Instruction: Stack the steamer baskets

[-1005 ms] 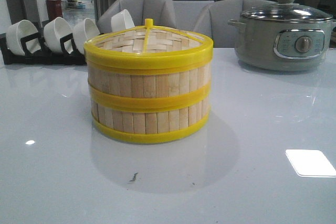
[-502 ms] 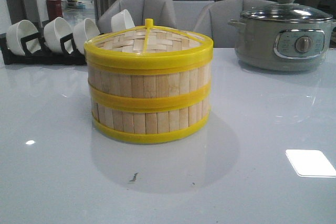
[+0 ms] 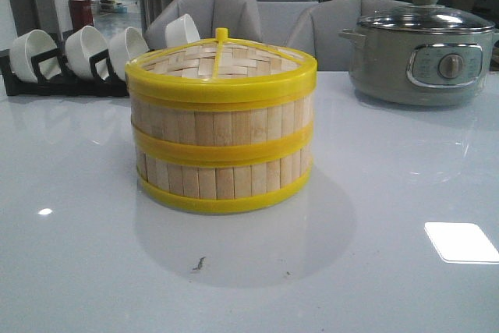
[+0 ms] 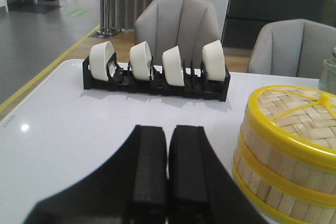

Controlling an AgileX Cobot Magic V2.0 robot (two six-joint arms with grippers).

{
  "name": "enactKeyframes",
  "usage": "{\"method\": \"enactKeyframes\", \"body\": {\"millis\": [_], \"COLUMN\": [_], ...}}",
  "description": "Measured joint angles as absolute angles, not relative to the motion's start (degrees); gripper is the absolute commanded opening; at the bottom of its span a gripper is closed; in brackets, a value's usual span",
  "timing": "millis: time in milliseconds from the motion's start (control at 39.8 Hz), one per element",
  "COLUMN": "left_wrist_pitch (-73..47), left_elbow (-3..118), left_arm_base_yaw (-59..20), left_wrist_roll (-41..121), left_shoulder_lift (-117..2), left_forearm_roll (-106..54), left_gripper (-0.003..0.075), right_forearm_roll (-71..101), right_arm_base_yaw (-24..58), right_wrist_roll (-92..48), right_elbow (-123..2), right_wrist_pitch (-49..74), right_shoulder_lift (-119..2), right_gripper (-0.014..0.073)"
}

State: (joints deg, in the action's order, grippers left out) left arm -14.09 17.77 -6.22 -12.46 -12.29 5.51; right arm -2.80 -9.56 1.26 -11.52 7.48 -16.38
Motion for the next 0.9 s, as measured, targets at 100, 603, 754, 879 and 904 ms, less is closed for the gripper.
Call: {"method": "enactKeyframes", "body": {"millis": [100, 603, 754, 879, 904], "left_wrist_pitch": [-11.98, -2.28, -1.74, -1.65, -1.65], "left_elbow": [12.82, -0.34, -0.34, -0.34, -0.34], "left_arm_base_yaw": [-6.09, -6.09, -6.09, -6.09, -6.09], "left_wrist_roll": [-12.46, -12.46, -12.46, -12.46, -12.46], "left_shoulder_lift": [-7.23, 0.26, 0.26, 0.26, 0.26], "left_forearm_roll": [5.28, 4.69, 4.55, 4.55, 4.55], "left_gripper": [0.0085, 0.0085, 0.0085, 0.0085, 0.0085], "right_forearm_roll": [-2.8, -2.8, -2.8, -2.8, -2.8], "right_arm_base_yaw": [-9.56, -9.56, -9.56, -9.56, -9.56], "right_wrist_roll": [1.26, 1.26, 1.26, 1.26, 1.26], "right_elbow": [-11.52, -11.52, -11.52, -11.52, -11.52], "right_wrist_pitch": [7.48, 7.48, 7.48, 7.48, 7.48], "right_shoulder_lift": [-16.38, -16.38, -16.38, -16.38, -16.38], "right_gripper": [0.0087, 0.0087, 0.0087, 0.0087, 0.0087]}}
